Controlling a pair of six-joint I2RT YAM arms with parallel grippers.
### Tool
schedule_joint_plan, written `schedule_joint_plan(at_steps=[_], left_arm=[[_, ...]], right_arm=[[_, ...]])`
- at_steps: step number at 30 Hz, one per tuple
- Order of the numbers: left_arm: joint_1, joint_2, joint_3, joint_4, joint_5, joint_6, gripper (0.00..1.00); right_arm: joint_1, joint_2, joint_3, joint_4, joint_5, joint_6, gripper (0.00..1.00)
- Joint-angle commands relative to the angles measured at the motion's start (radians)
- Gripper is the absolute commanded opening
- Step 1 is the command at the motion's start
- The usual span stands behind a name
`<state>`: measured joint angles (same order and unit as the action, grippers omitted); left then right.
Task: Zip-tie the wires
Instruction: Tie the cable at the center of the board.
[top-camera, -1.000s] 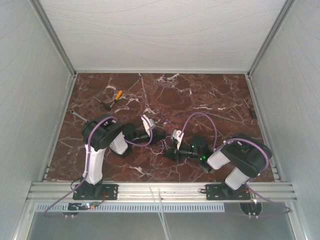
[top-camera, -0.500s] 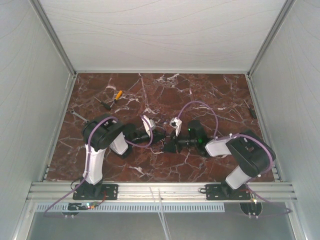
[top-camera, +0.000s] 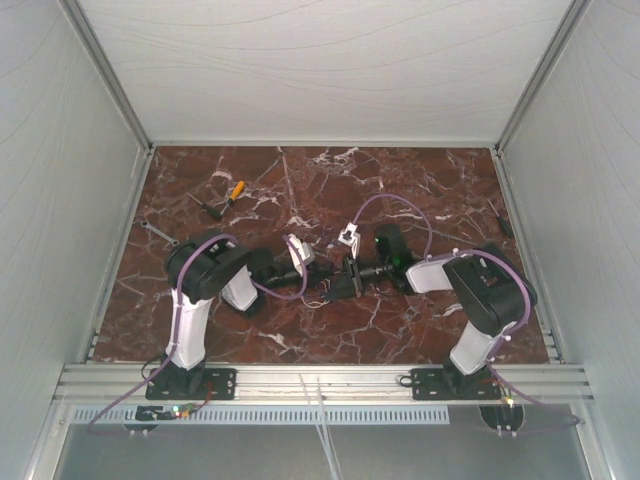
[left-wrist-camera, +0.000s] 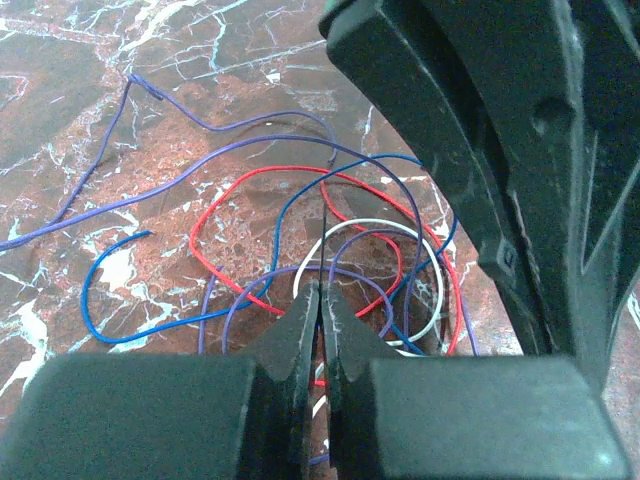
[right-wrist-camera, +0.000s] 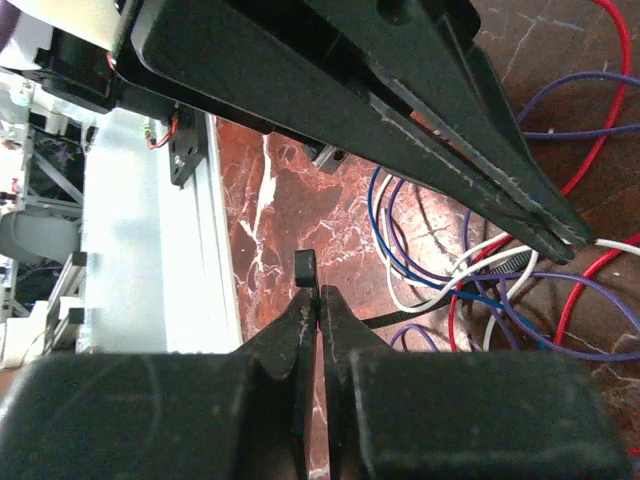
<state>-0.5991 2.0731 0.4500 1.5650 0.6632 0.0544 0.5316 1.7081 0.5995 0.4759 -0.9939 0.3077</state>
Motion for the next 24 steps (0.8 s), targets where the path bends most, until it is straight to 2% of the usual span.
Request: schedule_joint_plan(at_steps=[1,7,10,18,24], left_arm=[[-0.007,0.010,-0.003,0.098,0.019,0.061,0.00],[-0.008,0.016,-0.004,0.133,0.037,0.055,0.00],[-0.008,0.045,-0.036,0.262,0.058,0.044,0.00],[-0.019,0.041,-0.028,0.267,0.082,0.051,0.00],[-0.022,0.019,-0.023,0.267,0.099,0.031,0.00]], right_arm=[[-0.041,0.000,0.030,-0.052,-0.121,-0.015,0.00],[-0.067,0.024,0.064,-0.079,-0.211,-0.008,0.00],[-0.090,0.047,0.047,0.057,-0.271,0.111,0.00],[-0.099,0.106,0.052,0.175,-0.340,0.259,0.00],[-0.090,0.120,0.041,0.186,-0.348,0.289,0.00]])
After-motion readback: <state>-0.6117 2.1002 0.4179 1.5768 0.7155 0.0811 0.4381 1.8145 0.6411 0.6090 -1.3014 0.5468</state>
